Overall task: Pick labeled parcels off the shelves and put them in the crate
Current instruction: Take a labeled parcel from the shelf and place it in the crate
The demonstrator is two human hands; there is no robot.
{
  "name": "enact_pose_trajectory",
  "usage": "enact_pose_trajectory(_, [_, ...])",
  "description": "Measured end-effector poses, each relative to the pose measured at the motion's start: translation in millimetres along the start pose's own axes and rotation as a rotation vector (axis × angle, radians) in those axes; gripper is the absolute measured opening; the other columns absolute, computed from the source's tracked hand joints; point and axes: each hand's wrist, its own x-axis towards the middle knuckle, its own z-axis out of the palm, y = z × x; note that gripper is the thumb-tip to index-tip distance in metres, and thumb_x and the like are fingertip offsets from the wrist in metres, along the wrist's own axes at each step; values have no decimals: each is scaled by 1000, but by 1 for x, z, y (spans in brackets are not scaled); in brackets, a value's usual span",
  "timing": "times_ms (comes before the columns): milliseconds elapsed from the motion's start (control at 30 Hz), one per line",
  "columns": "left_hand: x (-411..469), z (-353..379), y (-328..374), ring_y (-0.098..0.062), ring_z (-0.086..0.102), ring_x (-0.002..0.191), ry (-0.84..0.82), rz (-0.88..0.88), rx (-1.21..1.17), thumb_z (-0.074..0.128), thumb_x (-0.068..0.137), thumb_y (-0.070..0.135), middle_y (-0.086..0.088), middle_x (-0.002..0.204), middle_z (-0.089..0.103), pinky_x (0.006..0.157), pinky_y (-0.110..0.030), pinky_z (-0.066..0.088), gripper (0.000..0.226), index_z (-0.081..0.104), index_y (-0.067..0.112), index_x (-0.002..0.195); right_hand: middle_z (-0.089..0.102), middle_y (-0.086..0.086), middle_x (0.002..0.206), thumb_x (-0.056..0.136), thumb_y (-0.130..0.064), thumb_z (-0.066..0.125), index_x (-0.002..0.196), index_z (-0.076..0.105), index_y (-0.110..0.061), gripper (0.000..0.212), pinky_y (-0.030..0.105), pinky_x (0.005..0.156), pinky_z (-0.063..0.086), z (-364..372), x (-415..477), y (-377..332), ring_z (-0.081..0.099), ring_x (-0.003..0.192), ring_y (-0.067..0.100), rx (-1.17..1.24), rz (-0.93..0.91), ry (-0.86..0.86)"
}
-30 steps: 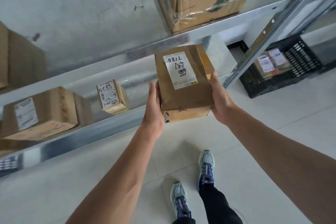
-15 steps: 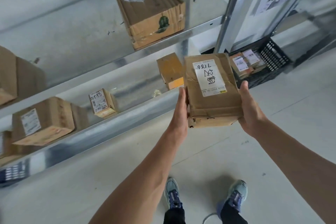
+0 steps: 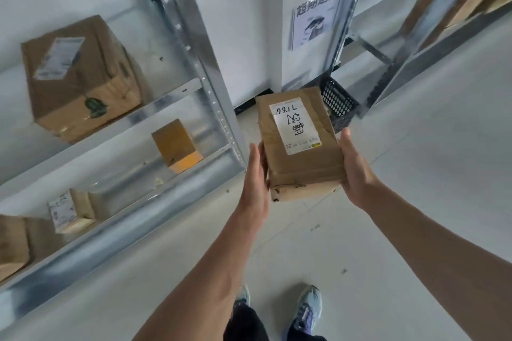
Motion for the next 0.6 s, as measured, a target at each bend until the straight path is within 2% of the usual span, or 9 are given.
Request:
enact_pose_trajectory(200, [65,46,7,-20,56,135,-50,-24,-16,22,101,70,3,143,62,118,-54,35,68,42,30,153,71,-2,131,94,-82,21,135,66,-31,80,54,121,32,-49,48,-33,60,130,23,9,-3,-6])
enact_pose_trajectory(367, [149,78,14,-13,58,132,-39,-51,-36,18,105,63,9,140,64,115,-49,40,57,47,37,146,71,-5,132,95,-82,19,137,64,-34,78,54,122,30,-83,122,-69,58,132,23,-35,2,14])
enact_pose_trajectory(467, [207,93,14,-11,59,130,-22,-97,-29,18,104,64,12,138,65,115,-50,40,58,45,38,148,68,-4,137,86,-91,26,139,62,-37,84,57,122,28,-105,176,-92,55,136,24,-61,29,15])
enact_pose_trajectory(600, [267,112,20,-7,60,127,-29,-188,-13,17,104,65,17,133,67,113,-44,41,50,52,48,136,65,-5,141,77,-98,33,144,56,-41,92,55,120,33,-132,236,-118,54,137,24,-111,62,18])
